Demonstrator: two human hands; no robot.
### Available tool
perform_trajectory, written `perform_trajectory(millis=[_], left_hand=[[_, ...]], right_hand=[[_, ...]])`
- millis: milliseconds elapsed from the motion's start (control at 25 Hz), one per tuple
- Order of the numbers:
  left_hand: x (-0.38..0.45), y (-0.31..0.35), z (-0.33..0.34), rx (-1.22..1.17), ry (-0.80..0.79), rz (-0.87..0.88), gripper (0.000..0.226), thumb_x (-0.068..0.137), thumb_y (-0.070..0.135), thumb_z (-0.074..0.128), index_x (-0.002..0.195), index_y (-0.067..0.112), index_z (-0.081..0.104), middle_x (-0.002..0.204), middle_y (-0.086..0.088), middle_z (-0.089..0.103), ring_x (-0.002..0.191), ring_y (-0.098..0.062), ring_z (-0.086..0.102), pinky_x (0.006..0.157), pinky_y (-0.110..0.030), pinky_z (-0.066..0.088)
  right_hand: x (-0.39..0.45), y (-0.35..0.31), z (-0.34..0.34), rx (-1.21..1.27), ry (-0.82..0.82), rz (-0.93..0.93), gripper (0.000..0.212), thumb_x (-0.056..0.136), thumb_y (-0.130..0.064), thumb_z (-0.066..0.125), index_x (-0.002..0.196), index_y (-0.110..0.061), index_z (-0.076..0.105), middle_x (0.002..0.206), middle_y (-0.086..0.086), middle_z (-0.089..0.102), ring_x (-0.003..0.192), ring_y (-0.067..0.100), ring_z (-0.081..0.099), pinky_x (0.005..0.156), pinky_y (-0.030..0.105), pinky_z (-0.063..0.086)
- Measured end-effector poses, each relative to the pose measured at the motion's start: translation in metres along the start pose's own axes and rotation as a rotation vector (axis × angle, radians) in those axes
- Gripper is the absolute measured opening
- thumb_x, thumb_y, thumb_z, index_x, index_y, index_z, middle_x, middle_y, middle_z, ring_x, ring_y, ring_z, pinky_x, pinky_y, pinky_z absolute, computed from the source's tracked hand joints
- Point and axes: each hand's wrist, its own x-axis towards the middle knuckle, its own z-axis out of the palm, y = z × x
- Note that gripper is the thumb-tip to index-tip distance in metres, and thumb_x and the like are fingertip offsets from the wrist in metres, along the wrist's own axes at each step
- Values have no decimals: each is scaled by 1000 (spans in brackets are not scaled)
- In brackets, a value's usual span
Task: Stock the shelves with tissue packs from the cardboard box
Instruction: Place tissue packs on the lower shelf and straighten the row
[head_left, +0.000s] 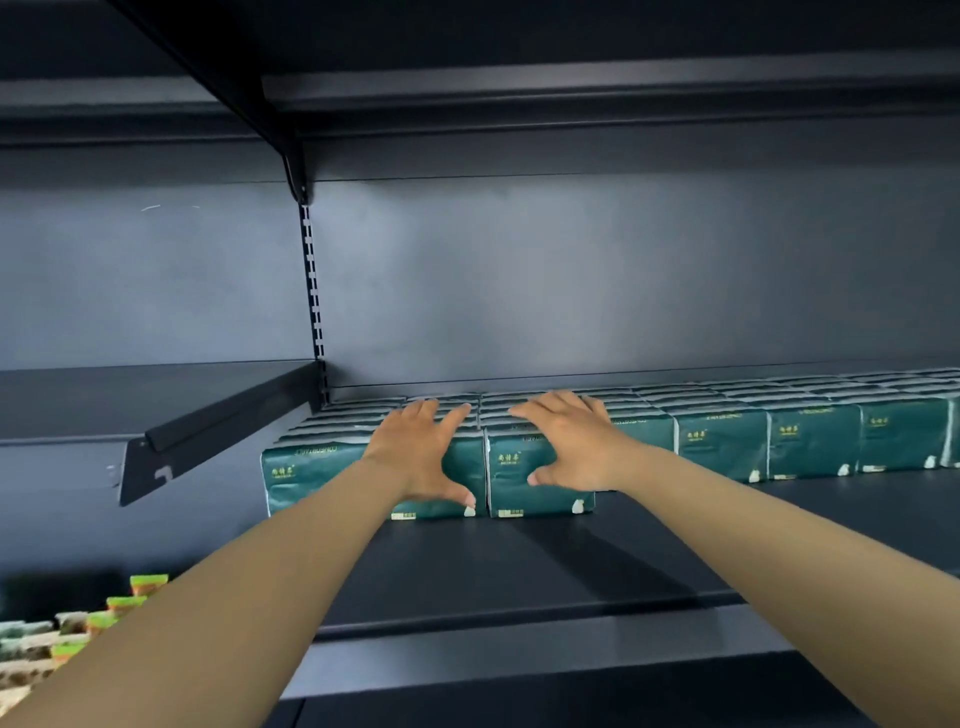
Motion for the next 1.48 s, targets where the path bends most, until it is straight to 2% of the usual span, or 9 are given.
perform_trajectory(millis=[80,200,440,600,720,880,1120,1280,1480], left_hand=[[12,-6,7,-46,-54,-7,117,63,72,67,151,27,5,151,-9,26,139,-27,24,113,-40,24],[19,-7,19,-67,-77,-32,117,59,74,68,150,30,9,150,-4,31,137,-25,31,110,-43,31],[15,-5,16,-62,-80,-39,114,61,73,68,150,28,11,148,-4,33,136,-26,32,110,-42,31],[-8,10,1,-11,26,-54,107,66,70,67,149,25,15,148,-7,30,138,-26,27,113,-40,25],[-43,32,-11,-20,106,-47,101,70,68,65,148,24,18,150,-8,27,138,-26,25,112,-39,23],[-100,78,-19,-165,172,8,91,76,64,62,147,22,24,149,-8,27,136,-26,27,110,-37,26],[-186,176,-2,-331,213,53,84,82,62,57,146,17,27,150,-9,24,140,-25,20,111,-37,23],[-236,242,36,-386,122,102,81,83,59,58,146,17,29,155,-10,18,143,-25,15,115,-38,19],[-286,316,118,-393,-142,88,80,86,61,52,148,19,21,156,-9,13,143,-25,13,114,-36,19]], right_hand=[[11,5,3,-48,-78,-9,85,81,-47,65,148,-29,15,155,-1,16,143,21,8,116,47,8],[19,8,11,-83,-144,-25,83,84,-53,58,148,-29,12,153,-1,21,140,24,18,113,45,16],[17,7,10,-74,-138,-31,82,84,-53,57,148,-29,11,152,-2,23,139,24,20,113,44,17],[-13,6,-1,-20,-3,-20,80,84,-49,60,147,-25,17,149,-1,28,137,22,22,111,43,20],[-61,8,-12,-27,66,-2,76,85,-45,61,146,-24,21,146,0,29,135,22,24,109,42,23],[-149,14,-25,-27,136,64,67,87,-41,59,144,-22,27,142,2,35,131,24,30,104,43,30],[-296,30,-10,-51,84,170,59,90,-37,57,141,-21,32,142,1,35,131,23,30,102,40,32],[-373,50,24,32,27,259,59,89,-33,59,140,-20,34,141,0,36,133,22,29,102,39,32],[-448,90,102,97,-146,312,60,90,-37,58,141,-22,32,142,-1,35,132,22,30,103,40,36]])
